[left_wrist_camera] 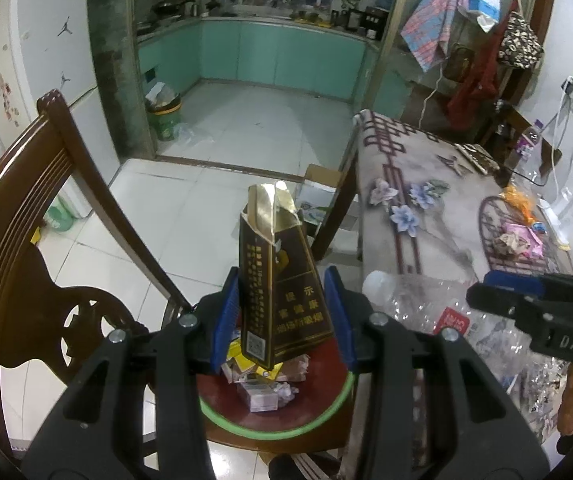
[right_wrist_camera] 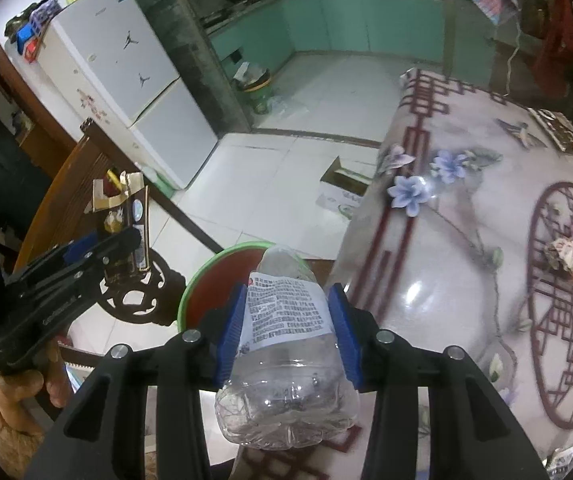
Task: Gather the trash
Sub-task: 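Carry the cigarette box and plastic bottle over the red bucket, then open both grippers to drop the box and bottle into the bucket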
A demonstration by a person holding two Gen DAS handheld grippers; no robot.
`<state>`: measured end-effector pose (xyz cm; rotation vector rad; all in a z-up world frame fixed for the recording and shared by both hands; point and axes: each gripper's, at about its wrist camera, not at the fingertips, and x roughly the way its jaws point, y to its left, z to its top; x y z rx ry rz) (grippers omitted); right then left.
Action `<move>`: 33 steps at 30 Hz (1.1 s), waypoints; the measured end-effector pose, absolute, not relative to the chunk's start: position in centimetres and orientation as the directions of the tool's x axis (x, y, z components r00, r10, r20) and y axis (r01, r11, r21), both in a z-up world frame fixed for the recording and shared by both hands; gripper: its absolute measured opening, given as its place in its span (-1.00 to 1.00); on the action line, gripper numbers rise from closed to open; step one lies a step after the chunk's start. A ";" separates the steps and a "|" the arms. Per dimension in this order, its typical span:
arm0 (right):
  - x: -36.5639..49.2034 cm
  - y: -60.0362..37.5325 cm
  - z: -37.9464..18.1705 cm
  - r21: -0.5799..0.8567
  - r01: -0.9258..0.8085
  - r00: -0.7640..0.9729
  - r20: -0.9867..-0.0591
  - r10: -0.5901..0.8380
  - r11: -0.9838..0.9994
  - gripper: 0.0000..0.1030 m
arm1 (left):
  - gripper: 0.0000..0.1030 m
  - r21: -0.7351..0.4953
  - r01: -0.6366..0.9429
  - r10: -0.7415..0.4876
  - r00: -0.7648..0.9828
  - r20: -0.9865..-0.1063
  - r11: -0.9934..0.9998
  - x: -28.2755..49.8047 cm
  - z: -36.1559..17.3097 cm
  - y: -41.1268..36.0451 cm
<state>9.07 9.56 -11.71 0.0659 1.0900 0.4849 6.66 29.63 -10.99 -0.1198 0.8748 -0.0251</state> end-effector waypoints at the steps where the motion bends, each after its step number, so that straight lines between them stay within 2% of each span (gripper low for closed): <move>1: 9.2 10.1 -11.9 0.286 -0.354 0.360 -0.837 0.412 0.890 -0.20 | -0.22 -0.116 -0.032 -0.068 0.640 -0.765 0.993 6.7 -11.1 29.9; 19: 9.3 15.6 -14.3 0.269 -0.442 0.287 -0.861 0.419 0.856 -0.18 | -0.19 -0.126 -0.080 -0.054 0.597 -0.800 0.989 8.6 -13.2 32.0; 20: 9.4 15.6 -14.3 0.276 -0.443 0.284 -0.859 0.425 0.853 -0.14 | 0.04 -0.127 -0.088 -0.050 0.596 -0.801 0.988 8.6 -13.3 32.1; 21: 9.5 15.5 -14.3 0.283 -0.435 0.288 -0.856 0.430 0.855 -0.03 | 0.62 -0.132 -0.098 -0.048 0.592 -0.804 0.986 8.7 -13.4 32.2; 22: 9.6 15.2 -14.1 0.289 -0.424 0.299 -0.850 0.434 0.859 0.25 | 0.78 -0.137 -0.107 -0.047 0.595 -0.802 0.985 8.7 -13.4 32.3; 23: 9.6 15.0 -13.8 0.292 -0.416 0.314 -0.843 0.437 0.861 0.38 | 0.83 -0.150 -0.117 -0.048 0.611 -0.790 0.982 8.5 -13.2 32.4; 30: 9.4 13.0 -12.4 0.269 -0.390 0.375 -0.827 0.418 0.881 0.40 | 0.83 -0.157 -0.126 -0.046 0.620 -0.783 0.980 8.2 -12.7 32.4; 33: 8.6 12.0 -12.0 0.254 -0.381 0.396 -0.824 0.406 0.889 0.47 | 0.83 -0.163 -0.118 -0.054 0.627 -0.777 0.980 8.0 -12.2 32.1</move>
